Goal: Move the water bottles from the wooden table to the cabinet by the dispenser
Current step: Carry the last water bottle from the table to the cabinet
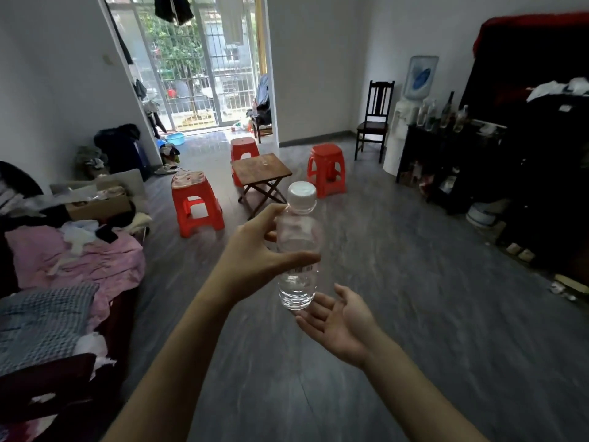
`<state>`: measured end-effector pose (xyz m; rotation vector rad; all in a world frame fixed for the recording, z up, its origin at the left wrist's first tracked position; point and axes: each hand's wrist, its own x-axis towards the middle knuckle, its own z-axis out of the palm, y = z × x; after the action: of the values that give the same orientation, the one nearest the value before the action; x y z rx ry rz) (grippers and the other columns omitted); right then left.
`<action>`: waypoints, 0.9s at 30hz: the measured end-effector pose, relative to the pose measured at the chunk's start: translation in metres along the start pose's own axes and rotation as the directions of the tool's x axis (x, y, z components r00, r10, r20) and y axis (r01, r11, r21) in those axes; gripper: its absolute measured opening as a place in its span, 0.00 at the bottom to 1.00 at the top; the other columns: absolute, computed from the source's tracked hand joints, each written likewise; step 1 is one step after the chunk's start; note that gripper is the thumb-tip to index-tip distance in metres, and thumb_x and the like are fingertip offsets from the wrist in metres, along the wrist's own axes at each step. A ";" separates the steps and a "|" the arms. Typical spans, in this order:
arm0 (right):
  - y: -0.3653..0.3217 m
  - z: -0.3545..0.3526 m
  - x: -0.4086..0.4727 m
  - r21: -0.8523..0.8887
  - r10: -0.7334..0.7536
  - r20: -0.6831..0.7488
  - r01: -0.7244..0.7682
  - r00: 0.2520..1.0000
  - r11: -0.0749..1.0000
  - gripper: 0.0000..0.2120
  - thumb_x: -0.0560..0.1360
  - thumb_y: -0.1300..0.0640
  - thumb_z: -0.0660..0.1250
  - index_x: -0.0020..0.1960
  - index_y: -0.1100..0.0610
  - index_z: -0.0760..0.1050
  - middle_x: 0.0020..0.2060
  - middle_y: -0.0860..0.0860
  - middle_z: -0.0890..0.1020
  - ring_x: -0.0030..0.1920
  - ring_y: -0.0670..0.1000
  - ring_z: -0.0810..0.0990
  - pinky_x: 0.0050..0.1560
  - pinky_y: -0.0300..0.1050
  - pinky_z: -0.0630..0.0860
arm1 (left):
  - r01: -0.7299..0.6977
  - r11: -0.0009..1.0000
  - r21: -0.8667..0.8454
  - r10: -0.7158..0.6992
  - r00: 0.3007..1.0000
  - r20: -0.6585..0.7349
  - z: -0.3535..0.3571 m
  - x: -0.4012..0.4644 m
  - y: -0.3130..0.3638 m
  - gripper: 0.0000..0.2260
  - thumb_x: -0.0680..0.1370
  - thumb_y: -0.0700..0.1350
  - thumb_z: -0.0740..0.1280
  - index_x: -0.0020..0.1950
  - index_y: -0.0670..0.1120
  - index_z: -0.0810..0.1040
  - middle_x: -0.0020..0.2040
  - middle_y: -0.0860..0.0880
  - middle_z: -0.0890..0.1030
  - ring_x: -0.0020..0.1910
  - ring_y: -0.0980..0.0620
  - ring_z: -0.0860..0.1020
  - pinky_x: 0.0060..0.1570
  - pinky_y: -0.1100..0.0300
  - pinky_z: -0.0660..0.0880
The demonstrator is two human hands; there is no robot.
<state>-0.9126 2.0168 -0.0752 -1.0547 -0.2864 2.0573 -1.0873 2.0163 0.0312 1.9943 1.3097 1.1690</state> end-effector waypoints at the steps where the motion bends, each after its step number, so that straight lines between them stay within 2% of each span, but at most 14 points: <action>1: -0.013 0.006 0.013 0.010 -0.010 -0.013 0.010 1.000 1.000 0.26 0.82 0.45 0.52 0.62 0.65 0.75 0.53 0.63 0.84 0.51 0.62 0.82 0.51 0.54 0.78 | -0.010 1.000 -0.011 0.010 1.000 0.013 -0.002 0.020 -0.008 0.32 0.63 0.67 0.76 0.64 0.63 0.72 0.53 0.64 0.82 0.51 0.65 0.82 0.45 0.72 0.77; 4: -0.053 0.019 0.046 0.022 -0.059 -0.036 0.060 0.998 0.998 0.26 0.83 0.45 0.52 0.62 0.65 0.75 0.53 0.63 0.84 0.51 0.62 0.82 0.53 0.54 0.78 | -0.074 0.997 -0.034 0.075 0.997 0.020 0.000 0.077 -0.028 0.31 0.64 0.67 0.76 0.64 0.64 0.72 0.53 0.63 0.83 0.51 0.63 0.83 0.46 0.69 0.79; 7: -0.093 0.021 0.077 0.034 -0.091 -0.078 0.094 0.993 0.995 0.26 0.82 0.45 0.52 0.62 0.64 0.75 0.51 0.62 0.85 0.47 0.60 0.84 0.51 0.53 0.79 | -0.096 0.989 -0.108 0.097 0.995 0.003 0.013 0.128 -0.049 0.29 0.65 0.64 0.78 0.63 0.60 0.75 0.53 0.59 0.85 0.51 0.60 0.84 0.50 0.60 0.83; 9: -0.118 0.016 0.096 0.026 -0.101 -0.092 0.104 0.991 0.994 0.26 0.82 0.45 0.52 0.62 0.65 0.75 0.51 0.62 0.85 0.47 0.60 0.84 0.49 0.53 0.80 | -0.093 0.985 -0.146 0.098 0.995 0.031 0.025 0.162 -0.061 0.28 0.65 0.62 0.79 0.62 0.62 0.75 0.53 0.59 0.85 0.51 0.60 0.85 0.51 0.56 0.83; 11: -0.144 0.009 0.117 0.039 -0.115 -0.118 0.121 0.986 0.992 0.25 0.82 0.45 0.52 0.61 0.65 0.75 0.51 0.62 0.85 0.46 0.60 0.85 0.45 0.51 0.82 | -0.109 0.982 -0.151 0.119 0.991 0.060 0.039 0.197 -0.072 0.25 0.65 0.63 0.78 0.59 0.69 0.74 0.52 0.62 0.85 0.50 0.61 0.84 0.49 0.62 0.82; 13: -0.173 -0.002 0.138 0.068 -0.124 -0.141 0.134 0.982 0.989 0.25 0.82 0.45 0.52 0.59 0.65 0.76 0.51 0.63 0.85 0.45 0.61 0.85 0.41 0.49 0.83 | -0.114 0.980 -0.162 0.128 0.988 0.080 0.057 0.232 -0.082 0.24 0.64 0.63 0.78 0.57 0.71 0.73 0.52 0.64 0.84 0.49 0.62 0.84 0.48 0.65 0.81; 18: -0.255 -0.036 0.193 0.105 -0.158 -0.173 0.178 0.972 0.978 0.26 0.82 0.45 0.52 0.61 0.67 0.75 0.50 0.64 0.85 0.44 0.61 0.85 0.38 0.48 0.83 | -0.098 0.978 -0.183 0.128 0.979 0.161 0.112 0.329 -0.104 0.26 0.64 0.62 0.78 0.60 0.61 0.77 0.50 0.60 0.85 0.49 0.60 0.84 0.50 0.63 0.80; 22: -0.337 -0.058 0.235 0.113 -0.179 -0.190 0.203 0.965 0.973 0.26 0.82 0.45 0.52 0.60 0.67 0.76 0.48 0.64 0.85 0.44 0.61 0.84 0.37 0.47 0.83 | -0.099 0.977 -0.188 0.134 0.974 0.182 0.155 0.418 -0.111 0.23 0.64 0.59 0.79 0.56 0.63 0.76 0.49 0.61 0.85 0.47 0.61 0.84 0.45 0.72 0.75; 27: -0.432 -0.071 0.279 0.063 -0.201 -0.217 0.219 0.955 0.974 0.25 0.82 0.45 0.52 0.60 0.65 0.75 0.46 0.62 0.85 0.47 0.61 0.81 0.41 0.49 0.80 | -0.102 0.975 -0.199 0.139 0.973 0.182 0.194 0.512 -0.123 0.24 0.65 0.59 0.79 0.57 0.60 0.77 0.49 0.61 0.85 0.48 0.61 0.84 0.45 0.70 0.77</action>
<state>-0.7169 2.4975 -0.0622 -1.1270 -0.1912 1.7375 -0.8924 2.5421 0.0379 2.0133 0.9558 1.0766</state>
